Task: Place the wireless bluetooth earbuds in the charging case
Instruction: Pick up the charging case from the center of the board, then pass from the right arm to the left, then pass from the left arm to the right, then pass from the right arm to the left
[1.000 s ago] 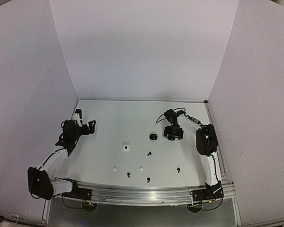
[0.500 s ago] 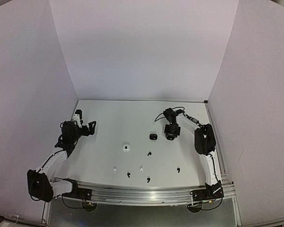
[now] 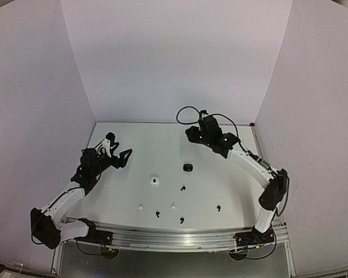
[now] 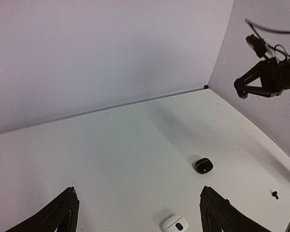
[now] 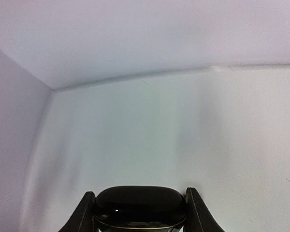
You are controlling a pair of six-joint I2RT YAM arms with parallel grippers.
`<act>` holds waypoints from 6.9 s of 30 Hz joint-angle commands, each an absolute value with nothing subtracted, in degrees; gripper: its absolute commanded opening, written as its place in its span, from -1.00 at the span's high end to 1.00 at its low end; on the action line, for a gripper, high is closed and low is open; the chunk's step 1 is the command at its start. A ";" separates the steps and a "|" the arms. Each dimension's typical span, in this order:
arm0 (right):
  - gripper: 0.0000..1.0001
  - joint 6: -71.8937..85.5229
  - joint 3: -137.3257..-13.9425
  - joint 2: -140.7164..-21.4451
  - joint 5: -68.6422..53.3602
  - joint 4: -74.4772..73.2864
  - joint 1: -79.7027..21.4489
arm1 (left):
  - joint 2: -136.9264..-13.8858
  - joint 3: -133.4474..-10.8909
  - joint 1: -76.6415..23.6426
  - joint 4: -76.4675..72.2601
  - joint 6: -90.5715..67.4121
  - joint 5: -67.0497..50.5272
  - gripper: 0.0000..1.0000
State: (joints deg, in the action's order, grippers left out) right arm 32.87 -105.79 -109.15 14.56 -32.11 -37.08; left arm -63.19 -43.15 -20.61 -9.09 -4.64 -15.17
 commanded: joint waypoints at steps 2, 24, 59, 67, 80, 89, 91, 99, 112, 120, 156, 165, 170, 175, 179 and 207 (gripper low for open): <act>1.00 30.42 -97.90 -100.36 20.31 8.73 -48.29 | -63.46 -48.64 -27.82 -25.45 9.54 -15.09 -0.67; 1.00 29.53 -108.57 -110.16 15.88 20.97 -61.65 | -73.15 -57.32 -35.21 -44.16 10.59 -23.37 0.29; -0.39 9.65 -105.09 -97.66 -27.01 -9.34 -51.68 | -72.94 -64.20 -27.05 -21.47 -16.84 -62.93 1.00; -0.09 12.03 -109.91 -103.51 -29.29 -9.69 -51.65 | -73.62 -65.25 -27.25 -19.57 -14.97 -66.11 1.00; 0.26 15.60 -115.94 -109.56 -33.38 -10.36 -51.76 | -74.28 -66.57 -27.75 -15.47 -10.81 -66.53 1.00; 0.33 18.01 -117.89 -112.51 -37.13 -10.88 -51.78 | -74.88 -67.23 -27.86 -16.88 -11.96 -66.79 1.00; 0.41 17.99 -118.43 -113.05 -37.51 -10.94 -51.95 | -74.96 -67.24 -27.94 -17.00 -11.93 -66.84 1.00; 1.00 16.74 -117.91 -112.86 -38.53 -10.92 -52.25 | -74.83 -66.82 -27.94 -17.17 -12.92 -66.50 1.00; 1.00 10.12 -111.30 -106.50 -33.20 -11.15 -52.05 | -73.69 -65.88 -27.54 -11.31 -7.59 -67.26 0.04; 1.00 5.00 -109.59 -103.06 -30.20 -16.42 -51.97 | -73.12 -70.86 -25.94 18.45 17.79 -68.19 -0.53; 1.00 -22.33 -120.32 -109.85 -17.52 -30.63 -60.61 | -78.49 -85.11 -29.00 53.53 54.25 -56.42 0.06; 1.00 -21.47 -120.35 -110.41 -16.72 -30.65 -60.60 | -78.21 -84.18 -29.00 53.31 53.41 -57.68 0.27; 1.00 -21.21 -120.77 -110.93 -16.28 -30.67 -60.60 | -78.05 -84.02 -29.00 53.19 53.58 -58.02 0.28; 1.00 -20.99 -121.53 -111.62 -16.17 -30.67 -60.56 | -77.97 -83.84 -29.05 52.98 53.61 -58.29 0.31; 1.00 -20.72 -121.57 -111.73 -15.94 -30.64 -60.58 | -77.87 -83.59 -29.05 52.88 53.51 -58.46 0.37; 1.00 -20.25 -120.78 -110.35 -15.03 -30.66 -60.58 | -78.01 -82.45 -29.02 54.91 55.14 -54.72 0.70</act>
